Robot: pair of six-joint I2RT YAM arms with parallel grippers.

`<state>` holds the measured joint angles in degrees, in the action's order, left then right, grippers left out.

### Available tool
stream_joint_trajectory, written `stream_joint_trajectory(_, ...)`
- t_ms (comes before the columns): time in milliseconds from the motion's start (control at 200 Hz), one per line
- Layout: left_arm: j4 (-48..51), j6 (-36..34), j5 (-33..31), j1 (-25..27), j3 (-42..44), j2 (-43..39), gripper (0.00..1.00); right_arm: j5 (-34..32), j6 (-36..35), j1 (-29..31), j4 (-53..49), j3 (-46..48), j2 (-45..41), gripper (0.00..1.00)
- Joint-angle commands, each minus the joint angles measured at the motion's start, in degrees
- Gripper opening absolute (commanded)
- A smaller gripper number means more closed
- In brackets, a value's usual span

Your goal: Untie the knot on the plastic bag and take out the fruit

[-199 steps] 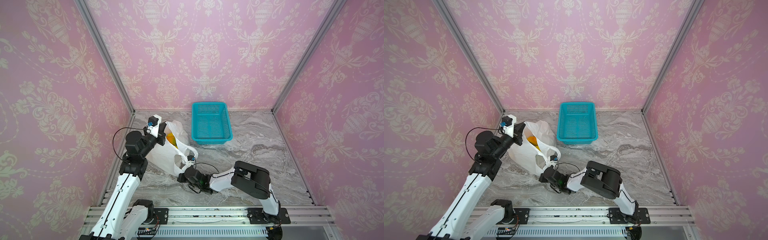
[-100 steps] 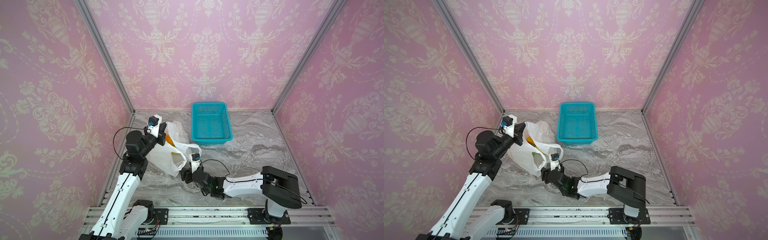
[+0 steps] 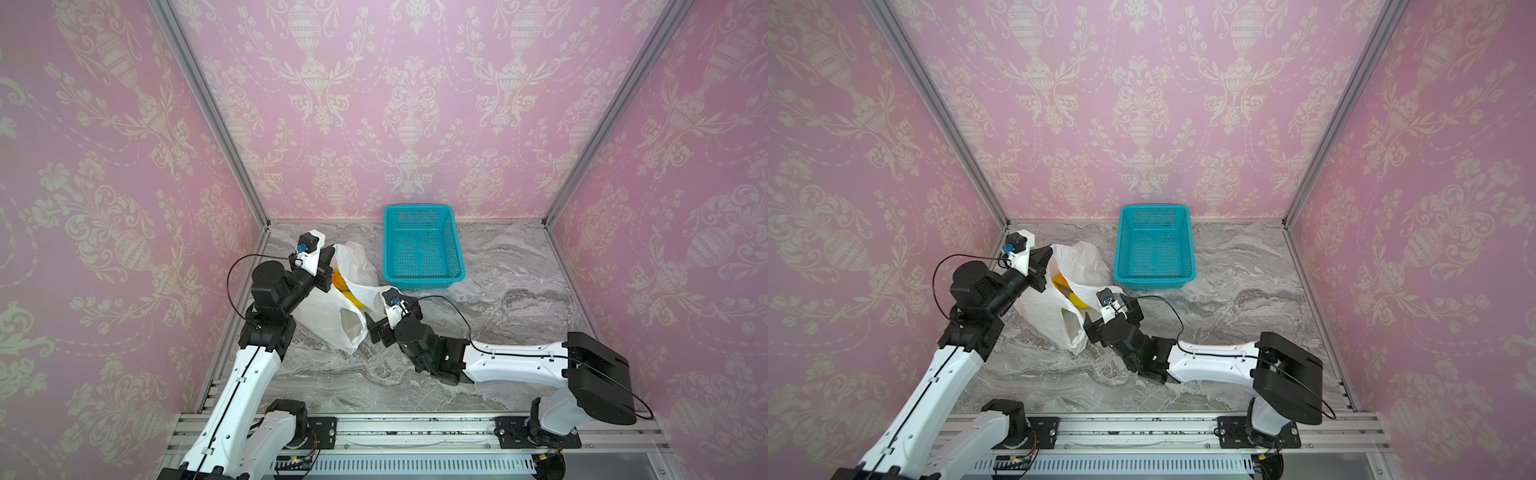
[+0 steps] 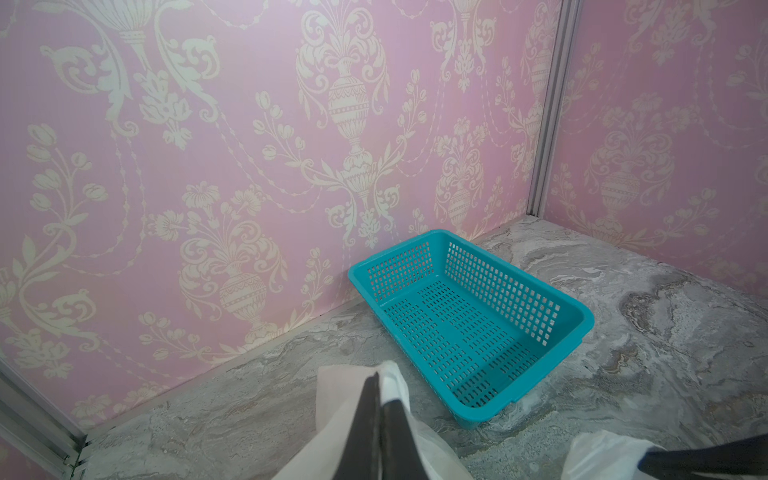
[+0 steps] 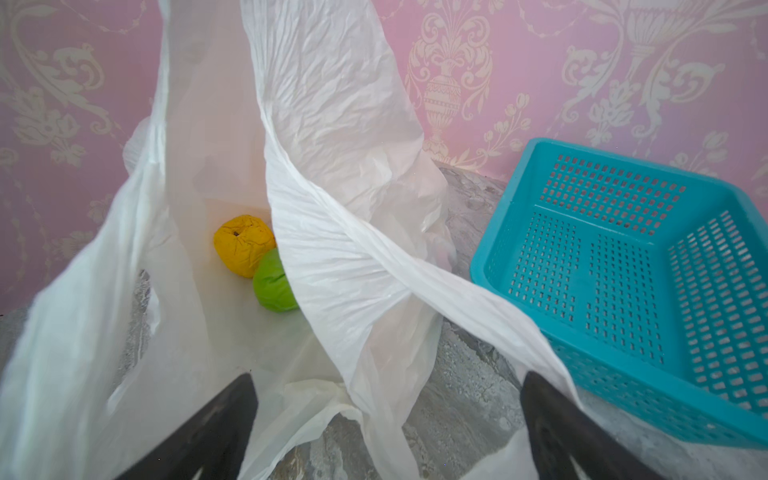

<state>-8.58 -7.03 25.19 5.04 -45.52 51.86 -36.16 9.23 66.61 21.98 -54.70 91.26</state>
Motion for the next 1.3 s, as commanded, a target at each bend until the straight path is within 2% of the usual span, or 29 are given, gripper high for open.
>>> stream_joint_trajectory(0,-0.7,-0.9,1.5,-0.3,-1.2,-0.2,0.00,2.6,-7.0,-1.3,-6.8,-4.0,1.9,1.00)
stream_joint_trajectory(125,-0.5,-0.8,2.0,-0.3,-1.3,-0.1,0.00,3.9,-10.2,-3.0,-9.6,-8.2,3.1,1.00)
stream_joint_trajectory(220,-0.6,-0.9,1.9,-0.3,-1.2,-0.2,0.00,1.6,-13.3,-3.7,-12.1,-12.0,5.0,1.00)
stream_joint_trajectory(385,-0.5,-1.0,1.8,-0.3,-1.2,-0.3,0.00,2.7,-18.5,-4.0,-10.6,-11.5,2.8,1.00)
stream_joint_trajectory(510,-0.4,-0.8,2.1,-0.3,-1.3,-0.1,0.00,12.2,-17.2,-6.2,-15.3,-12.1,1.4,1.00)
stream_joint_trajectory(560,-0.3,-0.8,2.2,-0.3,-1.3,-0.3,0.00,14.8,-16.3,-7.0,-17.5,-15.4,2.5,1.00)
stream_joint_trajectory(630,-0.6,-0.8,2.0,-0.3,-1.1,-0.6,0.00,15.8,-15.6,-7.6,-20.1,-18.1,5.3,1.00)
stream_joint_trajectory(690,-0.4,-1.0,1.9,-0.3,-1.1,-0.5,0.00,14.0,-15.4,-8.0,-22.0,-20.4,7.6,0.98)
stream_joint_trajectory(766,-0.2,-1.0,2.3,-0.3,-1.3,-0.4,0.00,11.8,-14.9,-8.8,-23.7,-23.0,9.9,0.91)
stream_joint_trajectory(846,-0.5,-1.0,2.5,-0.3,-1.2,-0.4,0.00,13.9,-13.5,-10.8,-25.4,-24.6,10.9,0.75)
stream_joint_trajectory(881,-0.5,-1.0,2.6,-0.3,-1.1,-0.1,0.00,14.7,-12.6,-11.6,-26.1,-24.9,10.7,0.62)
stream_joint_trajectory(961,0.1,-1.1,3.5,-0.3,-1.2,0.5,0.00,14.4,-11.0,-12.9,-26.3,-24.1,9.3,0.23)
stream_joint_trajectory(1001,0.5,-1.2,4.0,-0.2,-1.3,1.0,0.00,13.4,-10.6,-13.1,-25.7,-23.2,8.1,0.11)
stream_joint_trajectory(1051,1.1,-1.6,4.3,-0.2,-1.7,1.6,0.00,12.0,-10.2,-13.1,-24.5,-21.8,6.5,0.00)
stream_joint_trajectory(1136,2.2,-2.2,3.7,-0.2,-2.2,2.6,0.00,7.8,-9.2,-13.4,-22.5,-19.0,3.4,0.00)
stream_joint_trajectory(1236,4.2,-2.8,4.4,0.0,-3.0,3.5,0.00,-0.2,-6.1,-14.0,-21.7,-15.5,-0.5,0.00)
stream_joint_trajectory(1266,5.1,-3.2,5.0,0.2,-3.3,3.8,0.00,-0.3,-5.3,-14.2,-21.4,-14.3,-1.8,0.00)
stream_joint_trajectory(1296,6.0,-3.8,5.6,0.4,-3.7,4.1,0.00,2.5,-5.4,-14.4,-20.8,-13.2,-3.7,0.00)
